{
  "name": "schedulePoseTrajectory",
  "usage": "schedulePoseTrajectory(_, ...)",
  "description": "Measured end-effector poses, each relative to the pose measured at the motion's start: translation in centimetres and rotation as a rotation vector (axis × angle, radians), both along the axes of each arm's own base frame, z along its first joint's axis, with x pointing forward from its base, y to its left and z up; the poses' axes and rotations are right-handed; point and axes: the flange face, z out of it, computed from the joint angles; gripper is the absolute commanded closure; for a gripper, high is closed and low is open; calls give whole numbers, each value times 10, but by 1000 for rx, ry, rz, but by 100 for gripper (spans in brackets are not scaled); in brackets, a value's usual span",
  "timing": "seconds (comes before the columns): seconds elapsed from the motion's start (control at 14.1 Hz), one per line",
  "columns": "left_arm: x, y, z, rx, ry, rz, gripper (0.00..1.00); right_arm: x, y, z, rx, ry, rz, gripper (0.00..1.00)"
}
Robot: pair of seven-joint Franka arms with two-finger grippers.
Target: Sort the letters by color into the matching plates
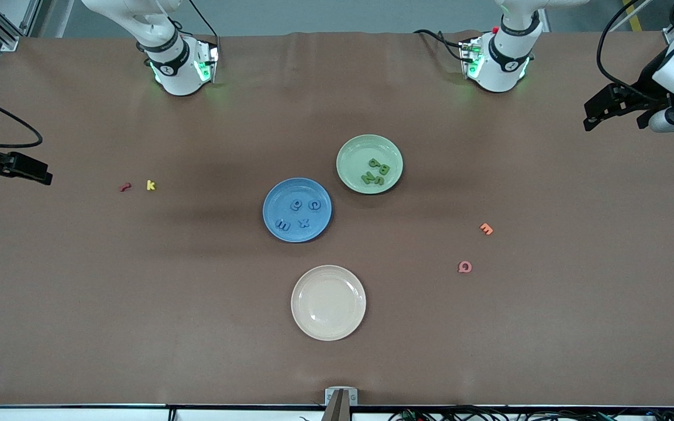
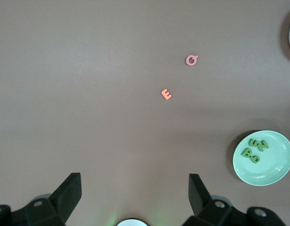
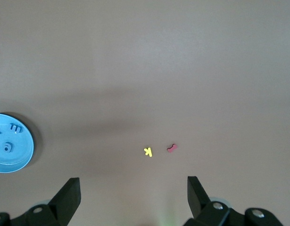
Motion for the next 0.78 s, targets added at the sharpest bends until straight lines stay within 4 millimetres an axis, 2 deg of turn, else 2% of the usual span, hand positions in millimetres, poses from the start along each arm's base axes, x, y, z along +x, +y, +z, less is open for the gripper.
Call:
schedulePoseTrajectory(0.35,0,0,-2,0,4,1,0,-10,2,15,10,-22,2,0)
schedulePoseTrajectory(0.78,2,4,-4,14,3,4,0,-41,0,45,32,-55,-4,0)
